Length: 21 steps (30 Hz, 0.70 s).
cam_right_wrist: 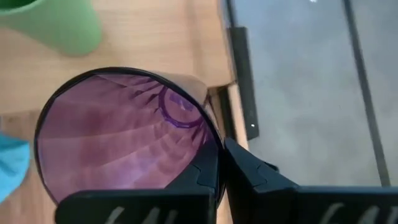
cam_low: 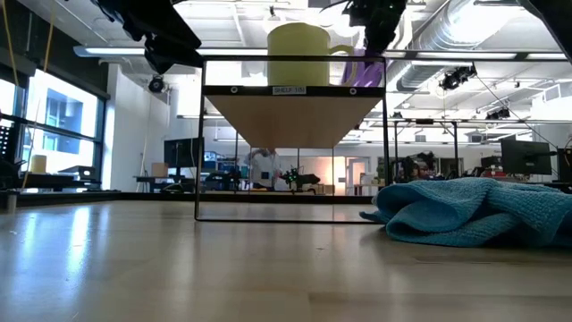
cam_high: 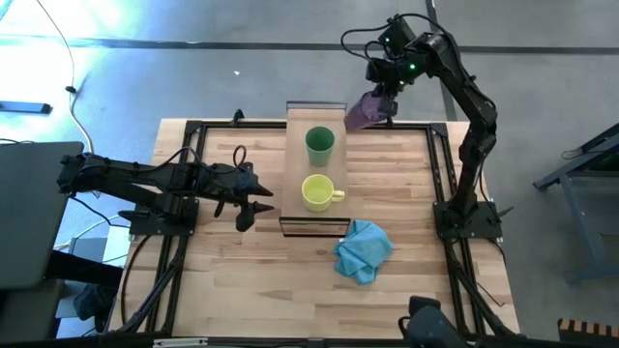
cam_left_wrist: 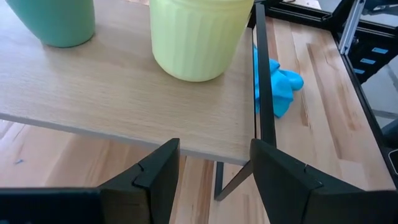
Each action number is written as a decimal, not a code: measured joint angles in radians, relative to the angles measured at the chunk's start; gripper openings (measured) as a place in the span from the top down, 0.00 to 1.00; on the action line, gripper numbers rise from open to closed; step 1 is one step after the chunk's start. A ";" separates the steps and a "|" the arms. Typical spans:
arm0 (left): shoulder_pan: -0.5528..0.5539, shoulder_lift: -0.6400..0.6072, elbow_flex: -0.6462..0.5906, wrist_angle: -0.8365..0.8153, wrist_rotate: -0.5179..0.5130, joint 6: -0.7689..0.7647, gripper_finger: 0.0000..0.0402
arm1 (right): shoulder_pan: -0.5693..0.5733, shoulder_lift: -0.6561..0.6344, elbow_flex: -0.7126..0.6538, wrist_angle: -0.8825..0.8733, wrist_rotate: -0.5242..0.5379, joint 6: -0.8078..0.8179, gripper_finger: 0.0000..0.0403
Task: Stack small to large cups/mugs on shelf
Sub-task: Put the violet cup on the shelf
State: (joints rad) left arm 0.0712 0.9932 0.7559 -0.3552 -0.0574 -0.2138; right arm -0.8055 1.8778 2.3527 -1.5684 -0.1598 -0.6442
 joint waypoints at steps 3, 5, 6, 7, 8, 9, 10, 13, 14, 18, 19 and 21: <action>0.000 0.000 0.000 -0.001 0.000 0.001 0.54 | 0.002 -0.013 -0.013 -0.007 0.001 0.030 1.00; 0.000 0.000 0.000 -0.008 0.000 0.007 0.54 | 0.009 -0.017 -0.013 -0.001 0.002 0.048 1.00; 0.000 0.000 0.000 -0.012 0.000 0.008 0.54 | 0.012 -0.017 -0.013 0.000 0.002 0.061 1.00; 0.000 0.000 0.000 -0.015 0.000 0.008 0.54 | 0.014 -0.016 -0.013 -0.003 0.002 0.072 1.00; 0.000 0.000 0.000 -0.016 0.000 0.008 0.54 | 0.015 -0.016 -0.013 -0.004 0.008 0.091 1.00; 0.000 0.000 0.000 -0.015 0.000 0.008 0.54 | 0.016 -0.016 -0.013 -0.002 0.019 0.107 1.00; 0.000 0.000 0.000 -0.015 0.000 0.008 0.54 | 0.015 -0.016 -0.013 -0.003 0.035 0.129 1.00; 0.000 0.000 0.000 -0.015 0.000 0.011 0.54 | 0.013 -0.015 -0.013 -0.002 0.056 0.191 1.00; 0.000 0.000 0.000 -0.015 -0.004 0.014 0.54 | 0.013 -0.015 -0.013 -0.003 0.068 0.214 1.00; 0.000 0.000 0.000 -0.015 -0.008 0.024 0.54 | 0.015 -0.015 -0.013 -0.003 0.078 0.284 1.00; 0.000 0.000 0.000 -0.015 -0.008 0.024 0.54 | 0.018 -0.015 -0.013 -0.003 0.075 0.298 1.00; 0.000 0.000 0.000 -0.014 -0.008 0.025 0.54 | 0.027 -0.015 -0.013 -0.002 0.065 0.313 1.00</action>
State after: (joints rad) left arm 0.0713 0.9934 0.7559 -0.3697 -0.0650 -0.1892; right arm -0.7790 1.8626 2.3394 -1.5707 -0.0949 -0.3310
